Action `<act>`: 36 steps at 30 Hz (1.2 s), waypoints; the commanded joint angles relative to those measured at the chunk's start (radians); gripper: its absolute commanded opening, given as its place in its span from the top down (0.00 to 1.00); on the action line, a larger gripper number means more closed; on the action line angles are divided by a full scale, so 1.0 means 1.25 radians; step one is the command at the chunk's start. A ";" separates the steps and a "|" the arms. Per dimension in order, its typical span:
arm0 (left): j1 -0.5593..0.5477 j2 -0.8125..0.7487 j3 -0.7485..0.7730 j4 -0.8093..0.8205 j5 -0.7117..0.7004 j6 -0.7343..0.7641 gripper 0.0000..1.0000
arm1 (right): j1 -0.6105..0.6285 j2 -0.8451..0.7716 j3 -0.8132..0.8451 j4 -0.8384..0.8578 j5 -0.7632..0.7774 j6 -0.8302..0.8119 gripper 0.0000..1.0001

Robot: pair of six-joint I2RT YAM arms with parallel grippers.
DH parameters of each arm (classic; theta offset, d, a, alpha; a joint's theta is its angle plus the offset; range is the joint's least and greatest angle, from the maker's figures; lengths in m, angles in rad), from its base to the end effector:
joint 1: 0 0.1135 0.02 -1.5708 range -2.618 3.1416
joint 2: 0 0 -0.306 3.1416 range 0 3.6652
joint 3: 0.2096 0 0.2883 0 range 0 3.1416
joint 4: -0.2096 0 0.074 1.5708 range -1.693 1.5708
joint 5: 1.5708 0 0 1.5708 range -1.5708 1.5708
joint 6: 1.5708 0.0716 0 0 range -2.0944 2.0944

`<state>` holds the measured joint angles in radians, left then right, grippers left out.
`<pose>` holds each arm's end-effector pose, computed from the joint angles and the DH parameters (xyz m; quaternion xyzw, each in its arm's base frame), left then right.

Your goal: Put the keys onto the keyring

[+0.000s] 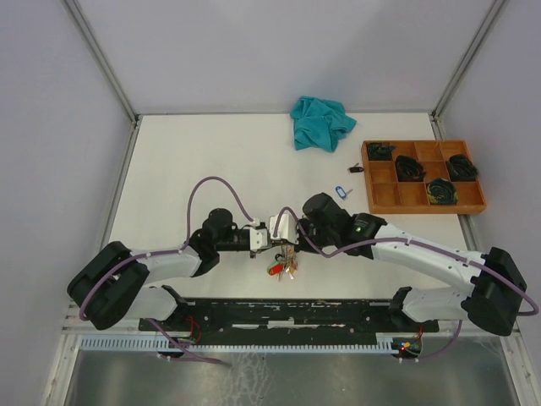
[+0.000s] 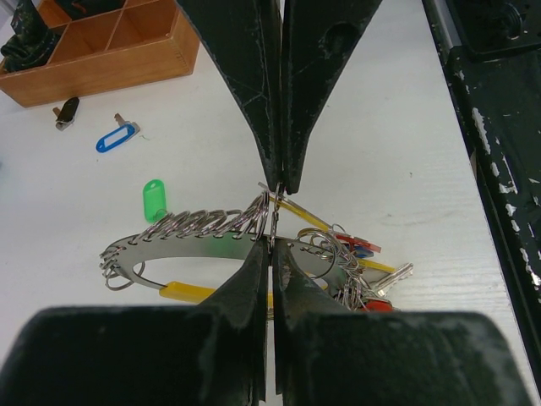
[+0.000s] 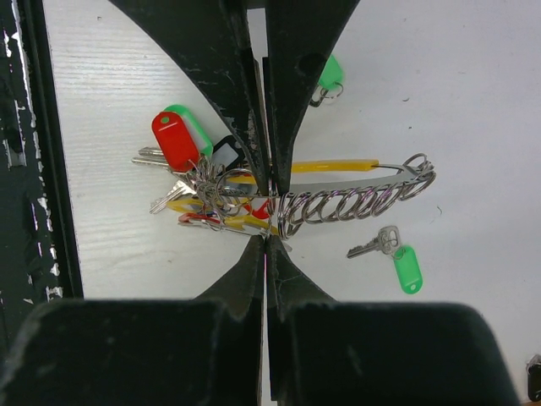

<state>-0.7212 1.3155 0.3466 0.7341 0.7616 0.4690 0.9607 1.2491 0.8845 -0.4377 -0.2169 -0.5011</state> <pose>0.1733 -0.2182 0.1818 0.5992 0.4745 -0.3618 0.5338 0.1639 0.2614 0.2558 -0.6454 0.6591 0.1826 0.3400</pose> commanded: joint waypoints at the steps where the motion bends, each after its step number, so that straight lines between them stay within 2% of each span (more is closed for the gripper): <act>1: -0.019 -0.019 0.028 0.099 0.033 -0.004 0.97 | 0.012 0.028 0.039 0.080 -0.046 0.016 0.99; 18: -0.027 -0.040 0.020 0.094 0.008 0.009 0.97 | -0.001 0.065 0.063 0.089 -0.075 0.046 0.99; 30: -0.028 -0.049 0.024 0.056 -0.019 0.028 0.97 | -0.003 -0.016 0.030 0.019 0.016 0.029 0.99; 36: -0.028 -0.046 0.027 0.053 -0.024 0.030 0.97 | -0.003 -0.007 0.042 -0.006 0.043 0.019 0.99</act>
<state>-0.7429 1.2861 0.3378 0.7547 0.7204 0.4736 0.9546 1.2499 0.9142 -0.4461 -0.2264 -0.4709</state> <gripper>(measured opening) 0.046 0.010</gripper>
